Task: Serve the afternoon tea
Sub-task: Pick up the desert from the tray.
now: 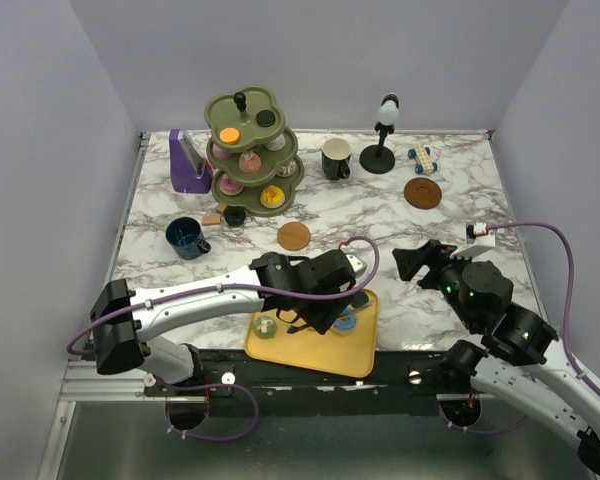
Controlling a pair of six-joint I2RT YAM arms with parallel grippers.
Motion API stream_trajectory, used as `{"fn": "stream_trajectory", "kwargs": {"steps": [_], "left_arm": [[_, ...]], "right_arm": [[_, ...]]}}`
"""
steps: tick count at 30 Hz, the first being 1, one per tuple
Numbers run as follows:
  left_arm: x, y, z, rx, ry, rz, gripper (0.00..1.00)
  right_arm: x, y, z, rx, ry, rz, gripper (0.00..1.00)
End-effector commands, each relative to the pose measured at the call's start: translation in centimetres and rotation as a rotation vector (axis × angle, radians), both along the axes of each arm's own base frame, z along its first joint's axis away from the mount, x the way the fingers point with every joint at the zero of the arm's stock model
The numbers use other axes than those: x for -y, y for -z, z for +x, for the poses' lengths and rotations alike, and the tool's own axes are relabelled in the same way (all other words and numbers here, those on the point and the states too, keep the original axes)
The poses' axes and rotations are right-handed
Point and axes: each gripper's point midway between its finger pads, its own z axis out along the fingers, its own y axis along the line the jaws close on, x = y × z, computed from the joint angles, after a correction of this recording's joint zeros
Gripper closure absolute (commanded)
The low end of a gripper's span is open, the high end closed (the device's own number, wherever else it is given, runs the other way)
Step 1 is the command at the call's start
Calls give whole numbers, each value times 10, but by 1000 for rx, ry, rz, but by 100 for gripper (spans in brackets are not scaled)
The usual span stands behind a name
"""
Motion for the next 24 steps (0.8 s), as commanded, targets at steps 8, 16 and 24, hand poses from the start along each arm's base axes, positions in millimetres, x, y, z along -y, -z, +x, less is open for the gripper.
{"fn": "stream_trajectory", "kwargs": {"steps": [8,16,24], "left_arm": [[9,-22,-7,-131,82,10,40],[10,-19,-14,-185,85,41,40],[10,-4,-14,-198,83,68,37]], "right_arm": [[2,0,-1,9,9,13,16],[2,0,-1,9,6,16,16],[0,0,-1,8,-1,15,16]]}}
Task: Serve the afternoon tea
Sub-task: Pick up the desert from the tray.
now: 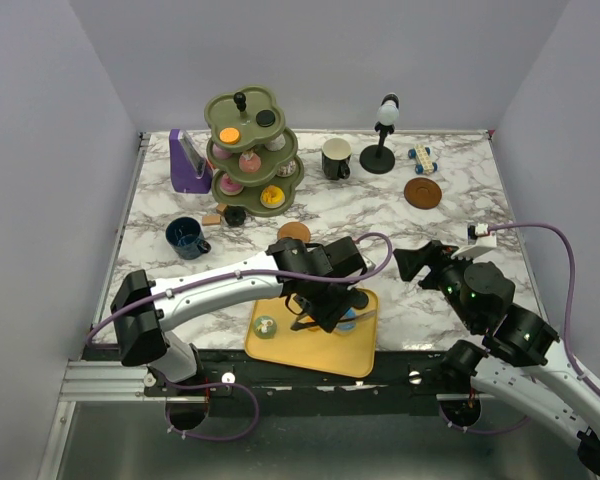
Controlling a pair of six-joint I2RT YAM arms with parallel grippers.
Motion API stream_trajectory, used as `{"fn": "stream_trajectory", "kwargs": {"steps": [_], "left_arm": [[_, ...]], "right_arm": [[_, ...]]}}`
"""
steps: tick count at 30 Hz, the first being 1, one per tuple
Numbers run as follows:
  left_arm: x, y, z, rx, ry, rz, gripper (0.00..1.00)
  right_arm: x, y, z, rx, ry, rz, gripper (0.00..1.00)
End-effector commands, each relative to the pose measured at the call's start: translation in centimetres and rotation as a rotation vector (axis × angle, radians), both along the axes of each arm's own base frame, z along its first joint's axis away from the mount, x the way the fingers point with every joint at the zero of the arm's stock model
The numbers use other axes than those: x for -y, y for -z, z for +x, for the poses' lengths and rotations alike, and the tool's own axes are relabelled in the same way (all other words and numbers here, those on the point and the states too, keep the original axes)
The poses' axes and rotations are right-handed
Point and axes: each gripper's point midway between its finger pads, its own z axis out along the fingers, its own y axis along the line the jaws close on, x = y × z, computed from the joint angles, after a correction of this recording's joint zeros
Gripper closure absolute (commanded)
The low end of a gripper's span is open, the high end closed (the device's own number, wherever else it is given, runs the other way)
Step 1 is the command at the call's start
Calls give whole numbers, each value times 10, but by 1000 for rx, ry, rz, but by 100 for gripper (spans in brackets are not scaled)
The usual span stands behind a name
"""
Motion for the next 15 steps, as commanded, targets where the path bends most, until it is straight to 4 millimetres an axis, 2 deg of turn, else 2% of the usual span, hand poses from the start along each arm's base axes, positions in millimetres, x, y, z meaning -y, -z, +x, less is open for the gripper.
{"fn": "stream_trajectory", "kwargs": {"steps": [1,7,15], "left_arm": [[3,6,-3,-27,12,5,37],[7,5,3,-17,16,24,37],[5,1,21,16,-12,38,37]], "right_arm": [[-1,2,0,0,-2,6,16],[-1,2,0,0,-4,6,16],[0,-1,-2,10,-5,18,16]]}}
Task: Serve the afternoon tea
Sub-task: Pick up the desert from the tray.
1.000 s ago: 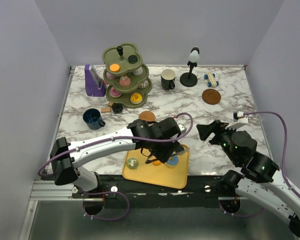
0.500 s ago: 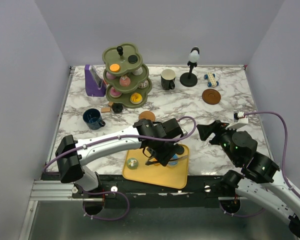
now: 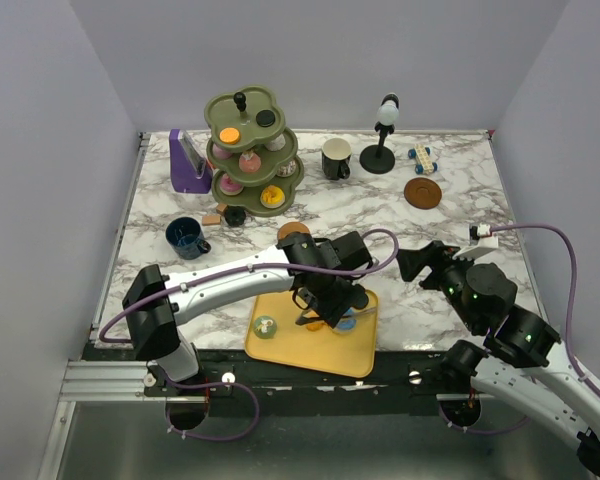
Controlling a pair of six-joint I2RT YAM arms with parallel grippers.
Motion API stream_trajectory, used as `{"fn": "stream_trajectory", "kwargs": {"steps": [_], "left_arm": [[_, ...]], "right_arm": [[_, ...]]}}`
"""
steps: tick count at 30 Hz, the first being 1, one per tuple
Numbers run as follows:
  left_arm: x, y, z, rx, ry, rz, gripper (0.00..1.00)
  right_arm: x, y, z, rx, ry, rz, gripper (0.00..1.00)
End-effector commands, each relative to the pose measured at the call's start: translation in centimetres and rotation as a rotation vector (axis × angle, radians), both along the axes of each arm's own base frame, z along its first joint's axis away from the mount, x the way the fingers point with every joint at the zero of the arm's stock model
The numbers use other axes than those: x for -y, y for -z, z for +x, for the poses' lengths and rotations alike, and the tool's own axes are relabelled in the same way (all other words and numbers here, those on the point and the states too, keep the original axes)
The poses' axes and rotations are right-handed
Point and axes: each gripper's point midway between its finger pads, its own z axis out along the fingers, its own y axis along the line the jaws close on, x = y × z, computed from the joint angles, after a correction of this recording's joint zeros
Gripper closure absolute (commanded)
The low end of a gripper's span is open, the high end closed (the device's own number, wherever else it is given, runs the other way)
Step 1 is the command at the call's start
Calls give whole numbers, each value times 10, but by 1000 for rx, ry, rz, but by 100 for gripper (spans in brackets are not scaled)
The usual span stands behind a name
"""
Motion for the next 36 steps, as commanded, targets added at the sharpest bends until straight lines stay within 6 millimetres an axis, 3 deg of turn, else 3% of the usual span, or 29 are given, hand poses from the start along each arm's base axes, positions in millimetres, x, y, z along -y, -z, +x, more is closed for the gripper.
{"fn": "stream_trajectory", "kwargs": {"steps": [1,36], "left_arm": [[-2,-10,13,32,-11,-3,37],[5,16,6,-50,20,-9,37]], "right_arm": [[-1,1,-1,3,-5,11,16],[-2,4,0,-4,-1,6,16]]}}
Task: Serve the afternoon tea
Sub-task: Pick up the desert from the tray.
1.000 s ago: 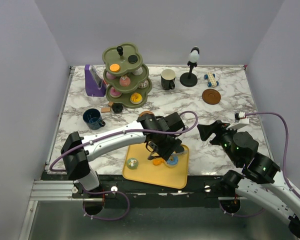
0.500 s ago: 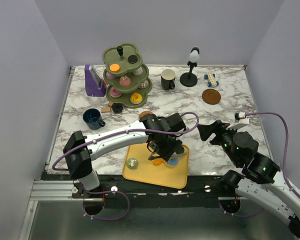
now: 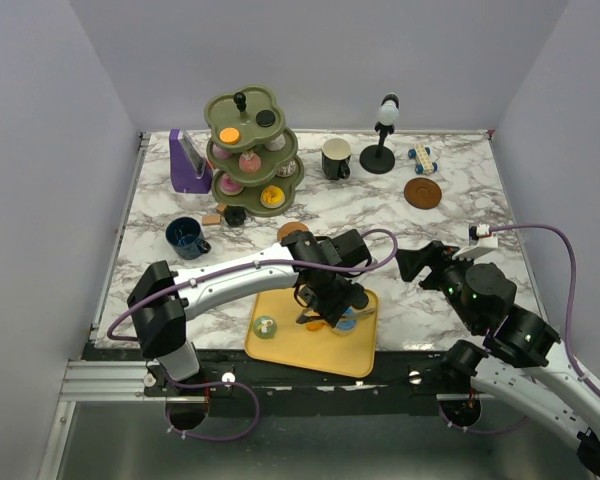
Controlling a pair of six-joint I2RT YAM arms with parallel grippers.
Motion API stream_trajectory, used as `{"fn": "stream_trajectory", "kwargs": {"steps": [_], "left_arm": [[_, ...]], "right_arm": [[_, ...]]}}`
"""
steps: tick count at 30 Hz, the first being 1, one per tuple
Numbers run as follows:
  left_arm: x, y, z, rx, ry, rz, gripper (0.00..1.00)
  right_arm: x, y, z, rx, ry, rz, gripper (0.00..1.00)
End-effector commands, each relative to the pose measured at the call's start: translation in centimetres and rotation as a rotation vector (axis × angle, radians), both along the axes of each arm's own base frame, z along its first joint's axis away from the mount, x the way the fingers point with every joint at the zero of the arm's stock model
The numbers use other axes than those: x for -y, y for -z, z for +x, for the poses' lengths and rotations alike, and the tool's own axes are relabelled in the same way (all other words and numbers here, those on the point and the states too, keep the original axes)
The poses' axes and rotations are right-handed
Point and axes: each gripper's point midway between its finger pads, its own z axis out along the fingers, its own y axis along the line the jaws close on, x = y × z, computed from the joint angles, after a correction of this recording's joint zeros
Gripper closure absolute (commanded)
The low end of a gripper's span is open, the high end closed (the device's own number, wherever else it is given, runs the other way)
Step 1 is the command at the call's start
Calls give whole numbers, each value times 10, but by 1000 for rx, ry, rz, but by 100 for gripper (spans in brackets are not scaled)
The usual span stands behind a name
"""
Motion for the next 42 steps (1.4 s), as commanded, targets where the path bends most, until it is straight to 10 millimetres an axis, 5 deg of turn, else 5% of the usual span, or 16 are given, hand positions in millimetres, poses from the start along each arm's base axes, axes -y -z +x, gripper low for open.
{"fn": "stream_trajectory", "kwargs": {"steps": [1,33,42], "left_arm": [[6,5,0,-17,20,-16,37],[4,2,15,53,14,12,50],[9,-19,17,78,3,-50,52]], "right_arm": [[-2,3,1,-3,-1,5,16],[-2,5,2,-10,6,-5,16],[-2,6,2,-11,4,-6,16]]}}
